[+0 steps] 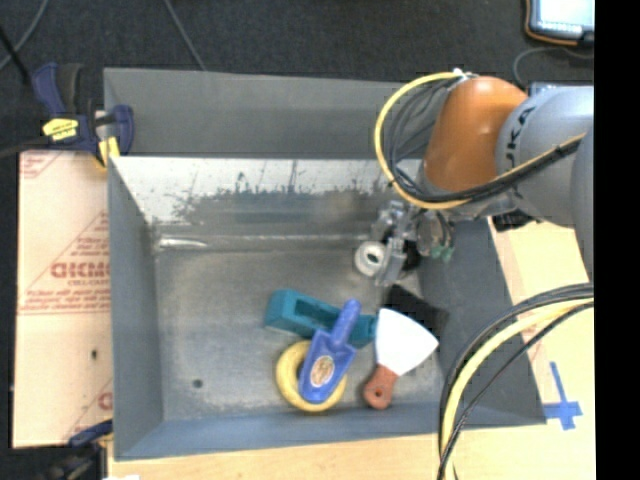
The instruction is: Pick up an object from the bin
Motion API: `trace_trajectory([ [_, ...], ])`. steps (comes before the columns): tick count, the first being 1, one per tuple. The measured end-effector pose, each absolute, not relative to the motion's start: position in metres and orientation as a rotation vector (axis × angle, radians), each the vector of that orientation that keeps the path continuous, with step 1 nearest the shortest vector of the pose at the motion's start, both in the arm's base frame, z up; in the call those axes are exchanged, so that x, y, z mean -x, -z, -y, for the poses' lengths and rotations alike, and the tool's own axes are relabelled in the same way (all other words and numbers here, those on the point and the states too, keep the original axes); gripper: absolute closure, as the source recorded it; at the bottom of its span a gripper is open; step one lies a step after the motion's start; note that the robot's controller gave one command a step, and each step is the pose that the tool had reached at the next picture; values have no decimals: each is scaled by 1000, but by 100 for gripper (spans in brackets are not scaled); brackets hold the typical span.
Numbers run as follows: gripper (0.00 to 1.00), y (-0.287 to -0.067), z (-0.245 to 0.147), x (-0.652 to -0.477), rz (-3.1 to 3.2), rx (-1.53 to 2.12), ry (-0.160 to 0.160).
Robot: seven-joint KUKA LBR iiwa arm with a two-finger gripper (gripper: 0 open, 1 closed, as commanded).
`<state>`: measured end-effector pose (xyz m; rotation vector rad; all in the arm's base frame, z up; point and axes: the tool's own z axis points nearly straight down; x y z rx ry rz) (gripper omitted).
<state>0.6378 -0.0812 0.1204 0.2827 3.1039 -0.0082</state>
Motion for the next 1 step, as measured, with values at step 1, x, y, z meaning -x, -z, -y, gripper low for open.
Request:
trace_trajectory([
  [1,100,-183,104,-632,-3101,327,16],
])
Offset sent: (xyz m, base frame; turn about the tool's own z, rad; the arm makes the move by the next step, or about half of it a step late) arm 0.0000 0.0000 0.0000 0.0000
